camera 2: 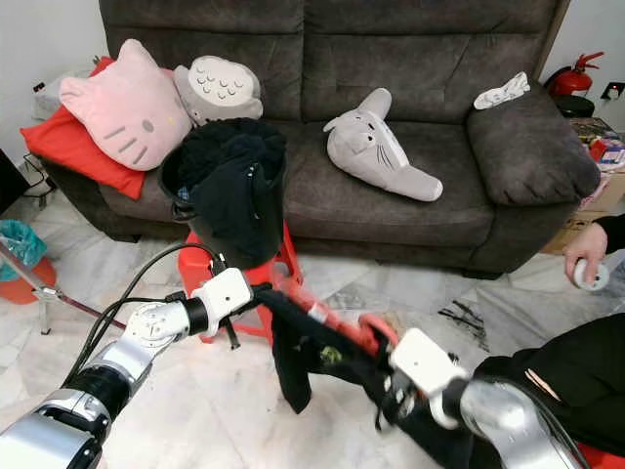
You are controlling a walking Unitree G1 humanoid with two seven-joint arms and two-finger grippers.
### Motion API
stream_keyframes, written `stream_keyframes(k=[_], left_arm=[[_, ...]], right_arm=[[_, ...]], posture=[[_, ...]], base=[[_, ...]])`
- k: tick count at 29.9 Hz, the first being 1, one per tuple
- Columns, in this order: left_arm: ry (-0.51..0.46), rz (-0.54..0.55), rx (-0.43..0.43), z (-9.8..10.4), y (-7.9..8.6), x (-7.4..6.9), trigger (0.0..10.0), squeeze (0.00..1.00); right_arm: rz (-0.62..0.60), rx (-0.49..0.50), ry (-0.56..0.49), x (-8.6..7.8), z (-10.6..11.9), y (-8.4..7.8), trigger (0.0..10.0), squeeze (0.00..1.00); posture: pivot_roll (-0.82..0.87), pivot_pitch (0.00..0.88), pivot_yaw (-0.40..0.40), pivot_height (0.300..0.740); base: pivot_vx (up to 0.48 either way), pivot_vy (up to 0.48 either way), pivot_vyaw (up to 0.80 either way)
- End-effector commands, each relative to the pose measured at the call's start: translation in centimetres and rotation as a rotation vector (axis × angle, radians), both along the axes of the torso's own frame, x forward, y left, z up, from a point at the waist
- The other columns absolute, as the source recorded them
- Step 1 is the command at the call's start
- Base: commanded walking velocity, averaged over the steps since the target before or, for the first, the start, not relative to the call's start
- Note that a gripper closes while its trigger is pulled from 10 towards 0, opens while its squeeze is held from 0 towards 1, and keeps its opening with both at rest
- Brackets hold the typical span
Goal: Hang hanger
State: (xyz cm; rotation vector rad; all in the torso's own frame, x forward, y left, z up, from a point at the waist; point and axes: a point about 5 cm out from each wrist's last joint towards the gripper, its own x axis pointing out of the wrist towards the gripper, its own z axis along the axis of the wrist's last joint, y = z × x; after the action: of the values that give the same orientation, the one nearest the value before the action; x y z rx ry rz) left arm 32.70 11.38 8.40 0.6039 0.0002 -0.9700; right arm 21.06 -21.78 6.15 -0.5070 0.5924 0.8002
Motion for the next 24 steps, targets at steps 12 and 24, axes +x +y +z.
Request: stream_keyframes(k=[12,24], left_arm=[[-0.018,-0.012,0.121,0.3,2.0,0.5,10.0,0.0],[-0.02,-0.035,0.095,0.8,2.7,0.4,10.0,0.0]], right_arm=[[0.011,-0.078,0.15,-2.2,-0.7,-1.7,10.0,0.0],[-0.017,-0.105,0.152,-2.0,-0.9,-2.9,10.0,0.0]], posture=[[-0.04,0.044,0.071,0.74],[-0.03,0.049,0.065,0.74]], base=[[0.0,0.0,0.0],[0.0,0.0,0.0]])
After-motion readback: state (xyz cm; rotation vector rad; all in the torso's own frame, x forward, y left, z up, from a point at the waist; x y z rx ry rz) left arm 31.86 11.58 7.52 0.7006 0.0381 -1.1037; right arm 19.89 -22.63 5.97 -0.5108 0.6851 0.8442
